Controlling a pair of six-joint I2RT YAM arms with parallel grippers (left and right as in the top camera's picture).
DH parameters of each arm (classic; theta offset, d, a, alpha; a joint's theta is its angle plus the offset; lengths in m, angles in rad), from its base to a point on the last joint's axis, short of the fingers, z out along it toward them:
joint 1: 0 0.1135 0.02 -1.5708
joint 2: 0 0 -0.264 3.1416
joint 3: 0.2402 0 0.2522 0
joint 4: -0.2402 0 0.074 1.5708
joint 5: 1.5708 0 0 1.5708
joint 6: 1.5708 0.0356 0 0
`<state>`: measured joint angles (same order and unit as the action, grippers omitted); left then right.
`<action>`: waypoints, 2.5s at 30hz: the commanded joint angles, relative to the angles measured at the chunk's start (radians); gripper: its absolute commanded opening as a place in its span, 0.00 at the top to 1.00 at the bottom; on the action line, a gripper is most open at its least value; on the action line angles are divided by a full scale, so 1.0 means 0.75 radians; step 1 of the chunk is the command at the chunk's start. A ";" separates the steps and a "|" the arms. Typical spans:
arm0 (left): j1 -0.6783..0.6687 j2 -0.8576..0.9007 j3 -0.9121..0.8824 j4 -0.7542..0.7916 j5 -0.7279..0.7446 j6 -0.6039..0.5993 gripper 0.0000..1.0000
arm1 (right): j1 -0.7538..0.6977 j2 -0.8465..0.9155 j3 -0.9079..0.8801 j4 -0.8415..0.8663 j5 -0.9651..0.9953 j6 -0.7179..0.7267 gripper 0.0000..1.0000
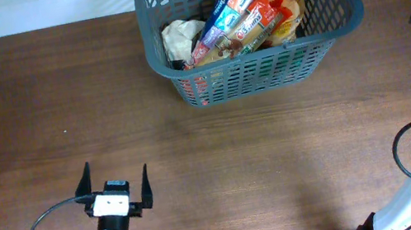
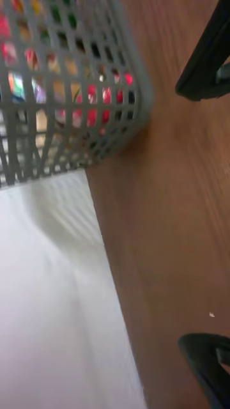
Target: Pack container
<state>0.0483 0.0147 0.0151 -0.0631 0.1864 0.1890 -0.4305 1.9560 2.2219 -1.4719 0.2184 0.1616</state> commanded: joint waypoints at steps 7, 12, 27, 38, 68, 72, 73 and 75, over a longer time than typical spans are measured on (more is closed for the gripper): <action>0.008 -0.013 -0.009 -0.027 -0.230 -0.202 0.01 | -0.003 -0.004 -0.008 0.002 0.002 0.016 0.01; 0.008 -0.013 -0.009 -0.022 -0.203 -0.202 0.01 | -0.003 -0.004 -0.008 0.002 0.002 0.016 0.01; 0.008 -0.013 -0.009 -0.022 -0.204 -0.202 0.01 | -0.003 -0.004 -0.008 0.002 0.002 0.016 0.01; 0.008 -0.013 -0.009 -0.022 -0.204 -0.202 0.01 | -0.003 -0.004 -0.008 0.002 0.002 0.016 0.01; 0.008 -0.013 -0.009 -0.022 -0.204 -0.202 0.01 | -0.003 -0.016 -0.008 0.025 0.073 -0.030 0.01; 0.008 -0.013 -0.009 -0.022 -0.204 -0.202 0.01 | -0.003 -0.069 -0.008 0.068 0.057 -0.029 0.01; 0.008 -0.013 -0.009 -0.022 -0.204 -0.202 0.01 | -0.001 -0.084 -0.009 0.086 0.039 -0.029 0.01; 0.008 -0.013 -0.009 -0.022 -0.204 -0.202 0.01 | 0.008 -0.130 -0.009 0.141 -0.003 -0.029 0.01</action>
<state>0.0483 0.0147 0.0151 -0.0784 0.0437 0.0509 -0.4305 1.9457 2.2204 -1.3991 0.2417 0.1452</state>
